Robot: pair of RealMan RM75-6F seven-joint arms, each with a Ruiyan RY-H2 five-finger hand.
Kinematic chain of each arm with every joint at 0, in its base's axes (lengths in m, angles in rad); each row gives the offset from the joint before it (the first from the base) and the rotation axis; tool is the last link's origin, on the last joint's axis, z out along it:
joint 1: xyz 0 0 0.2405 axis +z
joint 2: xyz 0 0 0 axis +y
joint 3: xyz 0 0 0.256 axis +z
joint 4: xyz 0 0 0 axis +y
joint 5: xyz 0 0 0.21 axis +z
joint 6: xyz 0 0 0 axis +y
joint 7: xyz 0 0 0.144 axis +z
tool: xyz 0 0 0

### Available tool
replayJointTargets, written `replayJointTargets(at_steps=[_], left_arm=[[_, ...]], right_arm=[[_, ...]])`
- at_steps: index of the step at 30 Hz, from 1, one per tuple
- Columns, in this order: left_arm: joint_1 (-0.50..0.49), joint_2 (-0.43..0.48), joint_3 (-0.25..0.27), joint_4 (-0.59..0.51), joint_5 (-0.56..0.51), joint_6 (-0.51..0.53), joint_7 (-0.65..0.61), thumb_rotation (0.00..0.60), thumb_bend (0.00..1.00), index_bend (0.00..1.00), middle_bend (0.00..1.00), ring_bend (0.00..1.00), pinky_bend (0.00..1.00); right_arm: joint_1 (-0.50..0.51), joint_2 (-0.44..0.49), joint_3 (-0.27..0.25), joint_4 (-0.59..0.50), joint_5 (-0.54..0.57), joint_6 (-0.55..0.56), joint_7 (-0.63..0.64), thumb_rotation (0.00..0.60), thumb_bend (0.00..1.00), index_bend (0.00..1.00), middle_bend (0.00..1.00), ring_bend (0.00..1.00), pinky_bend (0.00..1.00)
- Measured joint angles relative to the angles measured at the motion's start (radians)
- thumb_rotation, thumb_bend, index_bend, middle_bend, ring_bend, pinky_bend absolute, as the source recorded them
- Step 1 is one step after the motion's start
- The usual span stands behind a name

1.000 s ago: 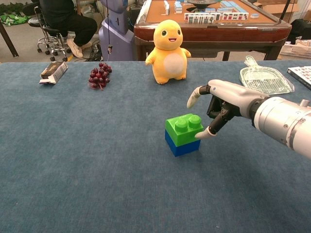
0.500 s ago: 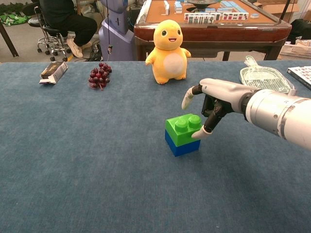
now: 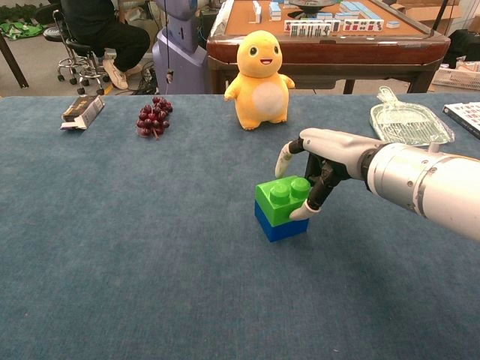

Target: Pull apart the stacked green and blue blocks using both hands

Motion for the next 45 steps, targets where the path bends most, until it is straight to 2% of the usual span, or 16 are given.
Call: replayJointTargets(at_steps=[4, 11, 17, 20, 22, 24, 27, 33, 36, 39, 41, 45], left_arm=[[0.000, -0.001, 0.000, 0.000, 0.001, 0.000, 0.000, 0.600, 0.16, 0.23, 0.30, 0.31, 0.54], [-0.001, -0.005, 0.001, 0.003, 0.000, -0.002, 0.000, 0.600, 0.16, 0.23, 0.30, 0.31, 0.54], [-0.005, -0.003, -0.004, -0.006, 0.003, -0.001, -0.001, 0.600, 0.16, 0.23, 0.30, 0.32, 0.55], [-0.011, 0.005, -0.010, -0.024, 0.006, -0.001, -0.019, 0.600, 0.16, 0.23, 0.32, 0.34, 0.61], [-0.017, 0.012, -0.019, -0.038, 0.009, 0.000, -0.035, 0.600, 0.16, 0.23, 0.34, 0.43, 0.72], [-0.027, 0.019, -0.031, -0.056, 0.015, 0.002, -0.057, 0.600, 0.16, 0.23, 0.40, 0.55, 0.84], [-0.048, 0.034, -0.050, -0.090, 0.017, -0.007, -0.088, 0.600, 0.16, 0.24, 0.53, 0.70, 0.97], [-0.119, 0.078, -0.095, -0.184, -0.014, -0.099, -0.155, 0.600, 0.16, 0.26, 0.77, 0.94, 1.00], [-0.175, 0.096, -0.127, -0.238, -0.041, -0.167, -0.194, 0.600, 0.14, 0.31, 0.88, 1.00, 1.00], [-0.233, 0.094, -0.174, -0.286, -0.078, -0.213, -0.227, 0.600, 0.04, 0.30, 0.98, 1.00, 1.00], [-0.272, 0.069, -0.207, -0.309, -0.108, -0.228, -0.237, 0.600, 0.01, 0.30, 1.00, 1.00, 1.00], [-0.327, 0.042, -0.238, -0.340, -0.162, -0.286, -0.246, 0.600, 0.00, 0.30, 1.00, 1.00, 1.00]], right_arm=[[0.007, -0.002, -0.006, 0.004, 0.003, 0.005, 0.007, 0.600, 0.00, 0.44, 1.00, 1.00, 1.00], [0.012, -0.001, -0.015, 0.006, 0.000, 0.022, 0.020, 0.600, 0.00, 0.63, 1.00, 1.00, 1.00], [0.010, 0.014, -0.013, -0.015, -0.011, 0.033, 0.043, 0.600, 0.00, 0.68, 1.00, 1.00, 1.00], [0.006, 0.036, -0.001, -0.048, -0.021, 0.041, 0.064, 0.600, 0.00, 0.69, 1.00, 1.00, 1.00], [0.003, 0.059, 0.011, -0.079, -0.029, 0.049, 0.075, 0.600, 0.00, 0.69, 1.00, 1.00, 1.00], [0.001, 0.086, 0.024, -0.116, -0.035, 0.059, 0.084, 0.600, 0.00, 0.69, 1.00, 1.00, 1.00], [-0.003, 0.126, 0.046, -0.174, -0.041, 0.078, 0.097, 0.600, 0.00, 0.69, 1.00, 1.00, 1.00], [-0.010, 0.212, 0.092, -0.280, -0.042, 0.114, 0.120, 0.600, 0.00, 0.69, 1.00, 1.00, 1.00], [-0.007, 0.247, 0.115, -0.325, -0.032, 0.126, 0.127, 0.600, 0.00, 0.69, 1.00, 1.00, 1.00], [0.003, 0.273, 0.137, -0.362, -0.014, 0.132, 0.130, 0.600, 0.00, 0.69, 1.00, 1.00, 1.00], [0.014, 0.283, 0.150, -0.381, -0.003, 0.135, 0.131, 0.600, 0.00, 0.69, 1.00, 1.00, 1.00], [0.043, 0.287, 0.168, -0.409, 0.013, 0.149, 0.128, 0.600, 0.00, 0.69, 1.00, 1.00, 1.00]])
